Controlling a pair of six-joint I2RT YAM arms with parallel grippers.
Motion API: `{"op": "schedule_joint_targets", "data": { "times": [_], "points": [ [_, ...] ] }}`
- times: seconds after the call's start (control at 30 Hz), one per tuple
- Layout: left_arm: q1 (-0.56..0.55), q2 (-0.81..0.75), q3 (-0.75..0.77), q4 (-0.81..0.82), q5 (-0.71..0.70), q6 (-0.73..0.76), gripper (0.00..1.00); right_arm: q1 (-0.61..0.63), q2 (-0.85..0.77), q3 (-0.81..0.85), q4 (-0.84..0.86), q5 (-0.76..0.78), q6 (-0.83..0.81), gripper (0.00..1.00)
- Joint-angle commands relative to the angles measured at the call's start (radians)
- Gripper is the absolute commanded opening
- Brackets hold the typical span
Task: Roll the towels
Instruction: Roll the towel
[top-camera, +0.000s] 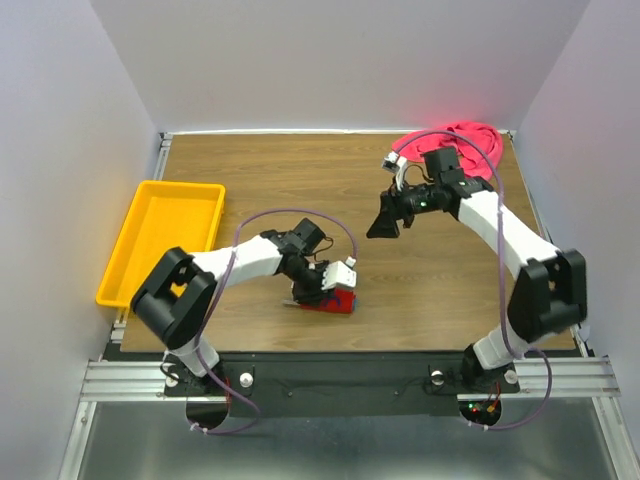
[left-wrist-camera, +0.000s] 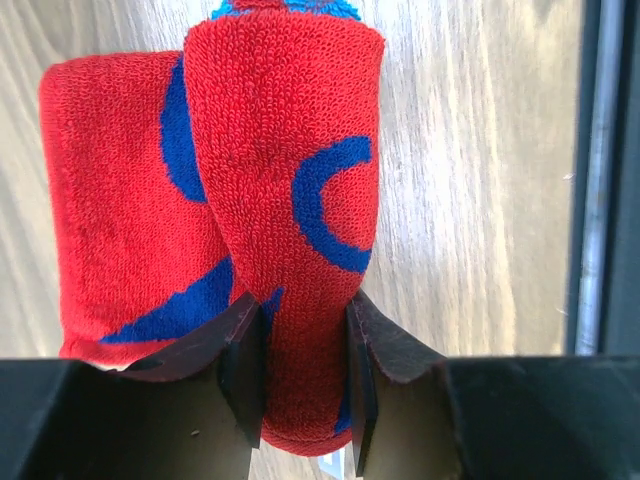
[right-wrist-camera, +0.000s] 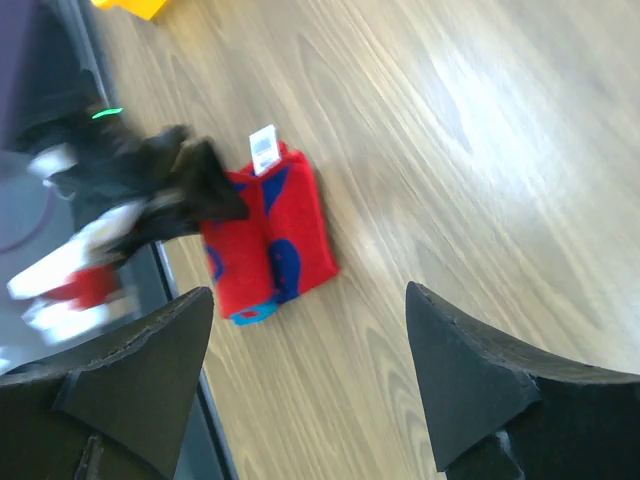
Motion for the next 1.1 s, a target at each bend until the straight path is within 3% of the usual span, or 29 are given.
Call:
{"op": "schedule_joint_targets", "data": {
  "times": [0.0, 0.3, 0.47, 0.63, 0.8, 1.07],
  "points": [
    [0.045, 0.114, 0.097, -0.203, 0.144, -0.017, 0.09, 0.030, -0.200, -0.071, -0.026, 0.107, -0.100, 0.83],
    [0.174, 0.414, 0.343, -0.454, 0.320, 0.040, 0.16, 0.085, -0.386, -0.175, -0.138, 0.265, -0.242, 0.83],
    [0.221, 0.576, 0.452, -0.590, 0.351, 0.120, 0.17, 0.317, -0.385, -0.195, -0.135, 0.475, -0.280, 0.83],
    [0.249, 0.667, 0.513, -0.659, 0.370, 0.163, 0.18, 0.505, -0.330, -0.252, 0.047, 0.699, -0.285, 0.83],
    [0.269, 0.725, 0.550, -0.682, 0.362, 0.178, 0.18, 0.648, -0.253, -0.278, 0.202, 0.828, -0.327, 0.83],
    [0.278, 0.770, 0.567, -0.682, 0.348, 0.195, 0.18, 0.757, -0.146, -0.282, 0.287, 0.850, -0.327, 0.83]
  ]
}}
